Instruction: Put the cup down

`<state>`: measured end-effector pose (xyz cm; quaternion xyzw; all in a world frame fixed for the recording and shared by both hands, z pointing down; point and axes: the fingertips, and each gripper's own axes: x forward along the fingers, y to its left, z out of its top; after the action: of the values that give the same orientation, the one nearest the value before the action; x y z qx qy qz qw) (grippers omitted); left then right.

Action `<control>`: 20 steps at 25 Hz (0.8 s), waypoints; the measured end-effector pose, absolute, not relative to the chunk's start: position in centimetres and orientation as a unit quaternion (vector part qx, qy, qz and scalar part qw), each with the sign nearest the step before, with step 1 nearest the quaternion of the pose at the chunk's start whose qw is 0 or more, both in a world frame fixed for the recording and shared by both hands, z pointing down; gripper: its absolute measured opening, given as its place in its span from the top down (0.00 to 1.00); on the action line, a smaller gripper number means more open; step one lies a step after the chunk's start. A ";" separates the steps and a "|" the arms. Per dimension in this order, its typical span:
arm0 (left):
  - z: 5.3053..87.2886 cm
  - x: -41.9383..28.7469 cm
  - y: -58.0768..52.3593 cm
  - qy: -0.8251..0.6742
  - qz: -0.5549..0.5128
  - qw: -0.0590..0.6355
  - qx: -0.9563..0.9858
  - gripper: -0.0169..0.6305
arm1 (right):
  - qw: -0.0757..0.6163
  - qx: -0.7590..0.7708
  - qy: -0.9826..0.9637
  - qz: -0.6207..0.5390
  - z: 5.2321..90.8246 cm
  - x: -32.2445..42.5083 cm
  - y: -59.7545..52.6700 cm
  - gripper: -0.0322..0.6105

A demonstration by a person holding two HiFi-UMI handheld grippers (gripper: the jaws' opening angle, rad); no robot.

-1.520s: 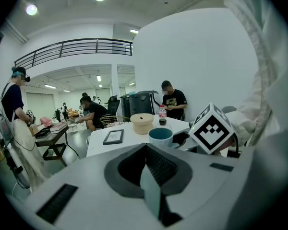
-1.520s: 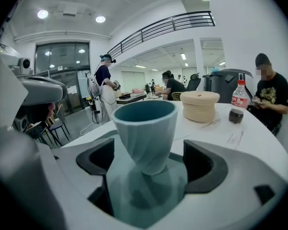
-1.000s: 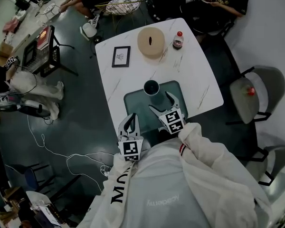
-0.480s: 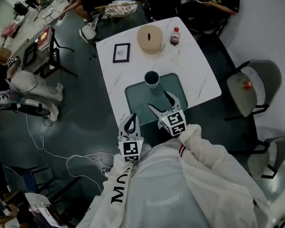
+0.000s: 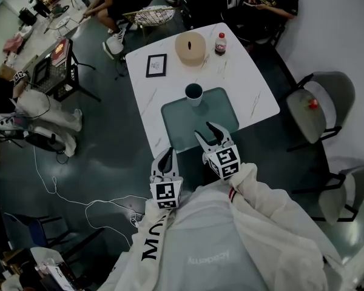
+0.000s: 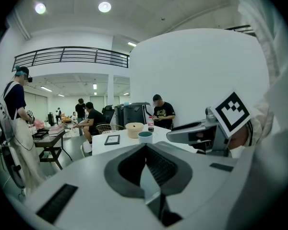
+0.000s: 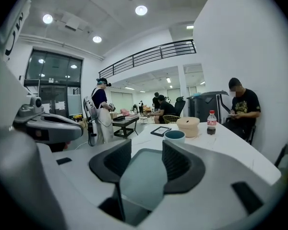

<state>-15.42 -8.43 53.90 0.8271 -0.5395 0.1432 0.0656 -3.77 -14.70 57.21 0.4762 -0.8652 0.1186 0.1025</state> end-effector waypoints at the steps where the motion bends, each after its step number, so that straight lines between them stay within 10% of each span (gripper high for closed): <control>1: 53.8 -15.4 -8.0 -0.539 0.142 0.064 0.828 0.96 | 0.103 0.478 -0.864 0.118 57.1 -3.7 -14.2 0.64; 20: 51.1 -14.0 -2.5 -0.521 0.123 0.047 0.843 0.96 | 0.089 0.538 -0.833 0.094 52.8 -0.9 -6.3 0.94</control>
<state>-13.98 -2.50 51.09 0.8430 -0.5215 0.1233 0.0473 -0.89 -6.30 52.76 0.5384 -0.8327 0.0935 0.0890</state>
